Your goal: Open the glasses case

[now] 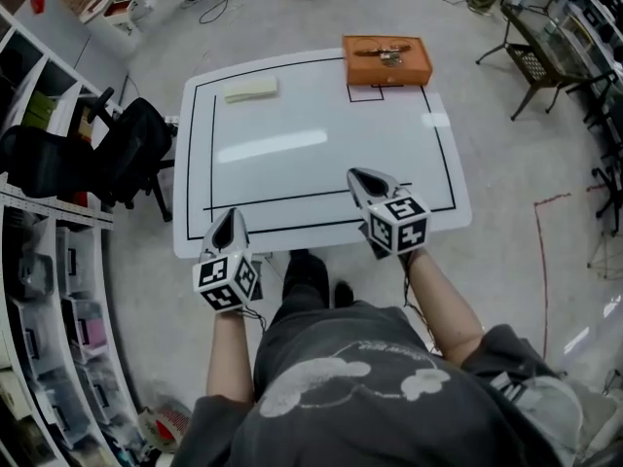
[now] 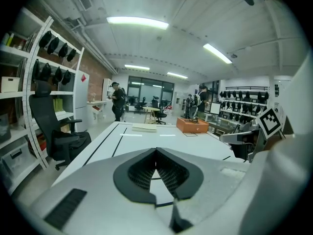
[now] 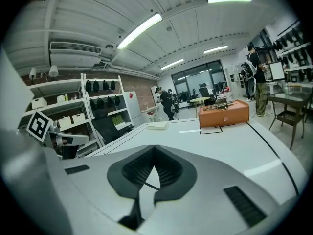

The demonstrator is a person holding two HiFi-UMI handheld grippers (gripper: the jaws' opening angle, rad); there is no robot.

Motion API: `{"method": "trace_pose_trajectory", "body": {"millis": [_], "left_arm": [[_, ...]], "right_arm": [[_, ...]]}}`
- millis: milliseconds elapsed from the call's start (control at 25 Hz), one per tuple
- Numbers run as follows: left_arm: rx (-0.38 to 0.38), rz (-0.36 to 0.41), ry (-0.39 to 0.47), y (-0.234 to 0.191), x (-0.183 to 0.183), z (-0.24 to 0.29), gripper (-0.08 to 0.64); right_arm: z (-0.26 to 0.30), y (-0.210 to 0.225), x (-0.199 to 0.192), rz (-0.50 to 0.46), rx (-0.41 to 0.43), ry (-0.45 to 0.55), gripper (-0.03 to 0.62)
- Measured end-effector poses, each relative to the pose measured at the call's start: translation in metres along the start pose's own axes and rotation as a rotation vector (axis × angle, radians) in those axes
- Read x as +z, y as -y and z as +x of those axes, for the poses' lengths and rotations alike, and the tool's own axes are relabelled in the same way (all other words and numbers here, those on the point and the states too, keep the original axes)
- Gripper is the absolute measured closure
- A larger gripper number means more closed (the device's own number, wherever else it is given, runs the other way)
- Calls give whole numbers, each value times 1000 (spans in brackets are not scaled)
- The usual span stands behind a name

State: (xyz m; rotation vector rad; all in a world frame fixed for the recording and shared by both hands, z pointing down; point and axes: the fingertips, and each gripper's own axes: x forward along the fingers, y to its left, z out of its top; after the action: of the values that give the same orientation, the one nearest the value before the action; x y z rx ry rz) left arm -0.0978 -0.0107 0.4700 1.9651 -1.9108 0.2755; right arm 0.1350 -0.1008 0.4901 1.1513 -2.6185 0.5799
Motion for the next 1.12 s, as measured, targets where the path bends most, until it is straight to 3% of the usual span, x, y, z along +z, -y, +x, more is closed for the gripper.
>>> {"method": "trace_pose_trajectory", "body": {"millis": [240, 720, 1120], "left_arm": [[-40, 31, 1, -14, 19, 43, 558], [-89, 45, -2, -80, 78, 152, 558], [-134, 91, -53, -109, 101, 233, 558]], "right_arm": [[31, 7, 10, -26, -19, -14, 591], [144, 27, 72, -64, -62, -16, 591], [225, 46, 107, -102, -89, -56, 591]]}}
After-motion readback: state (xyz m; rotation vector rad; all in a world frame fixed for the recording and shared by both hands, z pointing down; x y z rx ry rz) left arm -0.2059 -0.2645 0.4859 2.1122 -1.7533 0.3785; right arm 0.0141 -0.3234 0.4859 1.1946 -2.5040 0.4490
